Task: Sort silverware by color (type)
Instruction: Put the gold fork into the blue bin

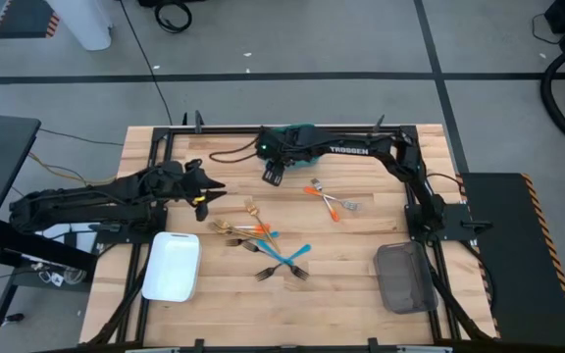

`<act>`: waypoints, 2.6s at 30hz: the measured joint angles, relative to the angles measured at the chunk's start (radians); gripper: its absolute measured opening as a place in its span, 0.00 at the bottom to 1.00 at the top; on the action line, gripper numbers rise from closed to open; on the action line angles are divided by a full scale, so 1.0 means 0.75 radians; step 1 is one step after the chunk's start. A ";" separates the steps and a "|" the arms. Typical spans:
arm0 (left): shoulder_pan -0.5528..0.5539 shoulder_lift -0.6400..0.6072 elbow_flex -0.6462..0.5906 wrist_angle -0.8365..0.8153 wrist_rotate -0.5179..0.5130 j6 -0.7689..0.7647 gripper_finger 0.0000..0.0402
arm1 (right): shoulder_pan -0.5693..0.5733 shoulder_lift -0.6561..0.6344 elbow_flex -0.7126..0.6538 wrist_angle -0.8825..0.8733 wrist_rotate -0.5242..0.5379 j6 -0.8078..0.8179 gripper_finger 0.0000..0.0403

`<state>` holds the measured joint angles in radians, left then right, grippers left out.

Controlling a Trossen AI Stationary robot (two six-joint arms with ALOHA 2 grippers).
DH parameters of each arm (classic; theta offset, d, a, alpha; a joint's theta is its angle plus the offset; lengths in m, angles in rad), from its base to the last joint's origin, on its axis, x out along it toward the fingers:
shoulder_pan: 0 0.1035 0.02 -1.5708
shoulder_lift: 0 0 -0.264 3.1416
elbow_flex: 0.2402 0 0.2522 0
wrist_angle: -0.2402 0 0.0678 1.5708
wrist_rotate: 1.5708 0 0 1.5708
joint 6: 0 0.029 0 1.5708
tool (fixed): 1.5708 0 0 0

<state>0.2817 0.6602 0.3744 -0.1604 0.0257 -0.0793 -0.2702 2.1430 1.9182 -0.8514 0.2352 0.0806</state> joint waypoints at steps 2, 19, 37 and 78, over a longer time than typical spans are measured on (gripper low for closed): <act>0.001 -0.009 0.000 -0.005 0.000 -0.019 0.29 | 0.025 -0.005 0.000 0.003 0.023 0.019 0.47; 0.000 -0.037 0.001 -0.161 0.000 -0.135 0.29 | 0.239 -0.013 -0.011 0.095 0.057 0.113 0.47; 0.001 -0.165 0.001 -0.159 0.009 -0.196 0.29 | 0.390 -0.003 -0.219 0.359 0.124 0.318 0.47; 0.000 -0.166 0.001 -0.132 0.008 -0.199 0.29 | 0.458 0.093 -0.668 1.144 0.202 0.385 0.47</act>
<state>0.2817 0.5360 0.3748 -0.2597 0.0319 -0.2287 0.0734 2.2127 1.4169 0.0067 0.3865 0.3694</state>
